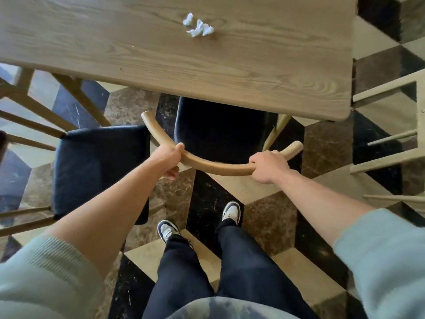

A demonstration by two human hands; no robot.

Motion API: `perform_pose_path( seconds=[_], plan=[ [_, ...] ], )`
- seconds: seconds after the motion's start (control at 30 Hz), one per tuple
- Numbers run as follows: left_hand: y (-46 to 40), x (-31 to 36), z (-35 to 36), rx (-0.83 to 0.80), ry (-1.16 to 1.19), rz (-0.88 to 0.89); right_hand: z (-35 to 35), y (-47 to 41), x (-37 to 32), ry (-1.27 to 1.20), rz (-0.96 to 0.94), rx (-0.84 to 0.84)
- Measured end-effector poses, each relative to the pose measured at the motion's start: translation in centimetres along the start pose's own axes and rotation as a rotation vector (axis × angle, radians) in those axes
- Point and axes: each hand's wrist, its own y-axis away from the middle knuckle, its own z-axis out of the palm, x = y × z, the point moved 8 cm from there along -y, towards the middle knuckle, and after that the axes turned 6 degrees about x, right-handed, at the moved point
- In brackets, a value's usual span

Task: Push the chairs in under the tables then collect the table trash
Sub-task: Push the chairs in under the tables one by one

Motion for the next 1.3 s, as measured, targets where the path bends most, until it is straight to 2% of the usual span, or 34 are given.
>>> perform_pose_path(
  seconds=[0.13, 0.23, 0.3, 0.4, 0.5, 0.63, 0.8, 0.93, 1.17, 1.3],
  plan=[
    [1.5, 1.8, 3.8, -0.038, -0.102, -0.028, -0.5, 0.4, 4.0, -0.027, -0.023, -0.021],
    [2.5, 2.5, 5.0, -0.05, -0.196, 0.002, -0.5, 0.9, 4.3, 0.034, -0.054, -0.04],
    [3.3, 2.6, 5.2, -0.089, -0.233, 0.02, -0.2, 1.1, 4.3, 0.025, -0.039, -0.121],
    [4.3, 2.6, 4.2, -0.126, -0.203, 0.02, -0.1, 0.6, 3.5, -0.195, -0.009, -0.229],
    [4.6, 2.8, 1.9, -0.106, -0.132, 0.054, -1.7, -0.4, 1.0, -0.418, -0.024, -0.205],
    [4.6, -0.5, -5.1, -0.037, -0.027, 0.076, -5.2, -2.1, -8.0, -0.487, -0.083, -0.082],
    [3.5, -8.2, -16.1, 0.062, 0.031, 0.079, -6.5, -2.4, -21.5, -0.469, -0.154, -0.081],
    [2.3, -14.1, -24.0, 0.174, -0.016, 0.093, -7.0, -1.0, -31.3, -0.457, -0.217, -0.067],
    [0.7, -18.1, -34.9, 0.319, -0.072, 0.166, -5.8, -1.8, -43.7, -0.453, -0.258, -0.139],
    [-0.4, -21.3, -41.0, 0.422, -0.056, 0.119, -4.2, -4.9, -50.9, -0.424, -0.297, -0.211]
  ],
)
